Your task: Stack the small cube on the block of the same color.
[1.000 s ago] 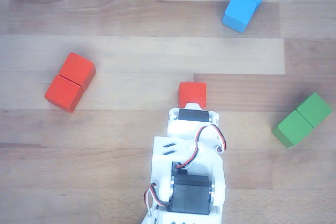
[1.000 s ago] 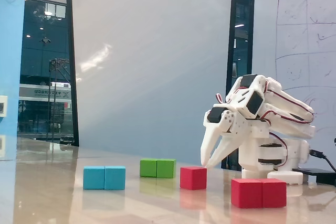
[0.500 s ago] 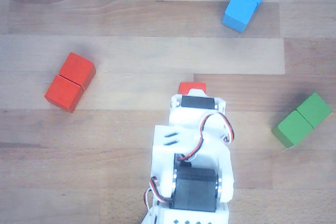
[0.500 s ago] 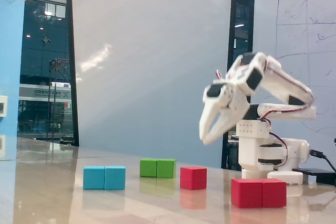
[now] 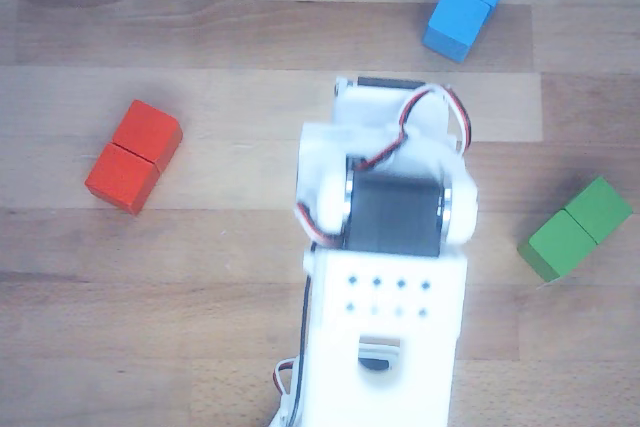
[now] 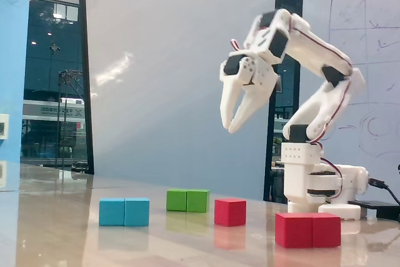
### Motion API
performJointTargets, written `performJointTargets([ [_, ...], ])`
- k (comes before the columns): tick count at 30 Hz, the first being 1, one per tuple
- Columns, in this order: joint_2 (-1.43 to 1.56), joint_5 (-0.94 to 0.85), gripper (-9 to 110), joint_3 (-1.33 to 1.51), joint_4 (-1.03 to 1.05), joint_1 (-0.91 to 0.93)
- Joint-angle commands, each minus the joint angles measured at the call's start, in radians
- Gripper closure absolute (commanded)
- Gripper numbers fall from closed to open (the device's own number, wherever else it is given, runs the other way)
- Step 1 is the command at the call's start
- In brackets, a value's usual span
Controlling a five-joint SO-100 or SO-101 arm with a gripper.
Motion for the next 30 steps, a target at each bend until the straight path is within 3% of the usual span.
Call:
performJointTargets([
  [1,-0.14,0.002,101,-0.207,0.101,-0.054],
  [17,-0.42,0.002,101,-0.236,0.158,-0.127],
  [30,-0.517,0.0,101,-0.109,0.003,-0.126],
])
